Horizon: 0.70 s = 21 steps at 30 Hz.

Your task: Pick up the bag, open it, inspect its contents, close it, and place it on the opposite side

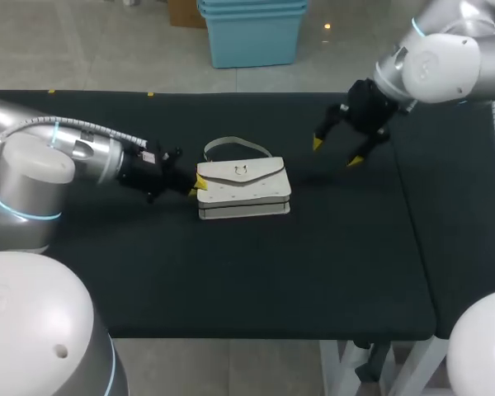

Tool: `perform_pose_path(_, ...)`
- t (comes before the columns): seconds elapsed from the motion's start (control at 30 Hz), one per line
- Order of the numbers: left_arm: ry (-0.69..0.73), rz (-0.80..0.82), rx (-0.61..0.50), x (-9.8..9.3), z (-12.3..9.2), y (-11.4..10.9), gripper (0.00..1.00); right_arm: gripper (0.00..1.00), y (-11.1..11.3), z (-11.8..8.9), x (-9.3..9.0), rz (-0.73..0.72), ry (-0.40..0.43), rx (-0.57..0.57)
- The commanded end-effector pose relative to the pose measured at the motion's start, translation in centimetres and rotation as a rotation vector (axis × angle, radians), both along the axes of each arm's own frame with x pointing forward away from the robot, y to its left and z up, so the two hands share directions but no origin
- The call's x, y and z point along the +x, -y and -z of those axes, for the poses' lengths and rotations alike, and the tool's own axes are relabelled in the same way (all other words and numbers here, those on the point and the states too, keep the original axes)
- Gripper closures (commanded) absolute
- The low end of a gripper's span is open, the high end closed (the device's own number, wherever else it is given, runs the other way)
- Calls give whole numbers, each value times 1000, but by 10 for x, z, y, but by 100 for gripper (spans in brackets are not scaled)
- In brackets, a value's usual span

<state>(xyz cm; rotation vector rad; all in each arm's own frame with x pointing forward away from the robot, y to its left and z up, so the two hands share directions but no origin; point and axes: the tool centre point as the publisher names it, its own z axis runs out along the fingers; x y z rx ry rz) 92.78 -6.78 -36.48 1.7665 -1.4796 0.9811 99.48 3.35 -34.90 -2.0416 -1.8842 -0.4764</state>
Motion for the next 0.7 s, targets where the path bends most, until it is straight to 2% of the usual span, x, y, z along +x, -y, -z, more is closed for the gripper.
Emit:
perform_pose_path(0.03, -6, 12, 25, 5, 1, -2, 100, 0, 4, -9, 0, -5, -1, -49)
perform_pose_path(0.23, 8, 20, 70, 16, -2, -16, 100, 0, 22, -21, 3, 9, 5, -126)
perform_pose_path(0.57, 27, 99, 160, 52, 4, -48, 100, 0, 50, -30, 12, 21, -4, -306)
perform_pose_path(0.7, 58, 125, 207, 63, 3, -61, 100, 0, 50, -30, 12, 21, -4, -306)
